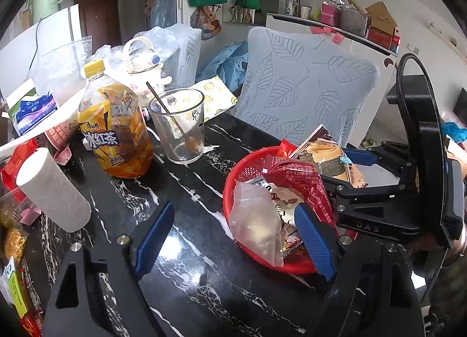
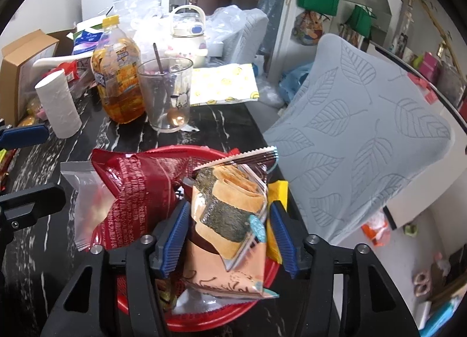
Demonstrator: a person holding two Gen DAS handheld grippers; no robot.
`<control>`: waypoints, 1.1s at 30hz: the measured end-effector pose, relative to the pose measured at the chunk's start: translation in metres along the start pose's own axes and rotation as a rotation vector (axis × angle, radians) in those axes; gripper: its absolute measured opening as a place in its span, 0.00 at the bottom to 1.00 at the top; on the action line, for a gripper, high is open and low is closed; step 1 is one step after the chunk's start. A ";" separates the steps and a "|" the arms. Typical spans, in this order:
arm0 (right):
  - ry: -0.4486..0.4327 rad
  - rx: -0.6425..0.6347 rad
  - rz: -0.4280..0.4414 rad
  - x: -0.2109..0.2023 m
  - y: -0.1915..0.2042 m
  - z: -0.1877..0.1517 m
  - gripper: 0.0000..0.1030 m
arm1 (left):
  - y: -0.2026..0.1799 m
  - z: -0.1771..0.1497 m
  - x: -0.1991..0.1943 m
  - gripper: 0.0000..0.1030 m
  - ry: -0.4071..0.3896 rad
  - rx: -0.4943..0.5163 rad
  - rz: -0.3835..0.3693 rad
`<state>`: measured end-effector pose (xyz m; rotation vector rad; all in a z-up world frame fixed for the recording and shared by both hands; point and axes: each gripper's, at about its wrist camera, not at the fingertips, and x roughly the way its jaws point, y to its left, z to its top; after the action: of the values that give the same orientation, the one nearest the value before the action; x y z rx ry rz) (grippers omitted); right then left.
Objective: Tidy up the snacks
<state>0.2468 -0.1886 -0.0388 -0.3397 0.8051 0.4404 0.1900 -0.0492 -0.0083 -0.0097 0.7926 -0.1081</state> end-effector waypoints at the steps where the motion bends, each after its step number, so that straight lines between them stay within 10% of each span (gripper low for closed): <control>1: 0.002 0.005 0.003 0.000 -0.001 0.000 0.57 | 0.001 0.000 0.000 0.82 0.001 -0.001 -0.001; 33: -0.171 0.105 -0.053 -0.127 -0.002 -0.009 0.62 | -0.029 0.006 -0.108 0.82 -0.216 0.062 -0.017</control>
<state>0.1646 -0.2255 0.0514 -0.2217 0.6483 0.3704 0.1167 -0.0673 0.0743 0.0296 0.5730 -0.1451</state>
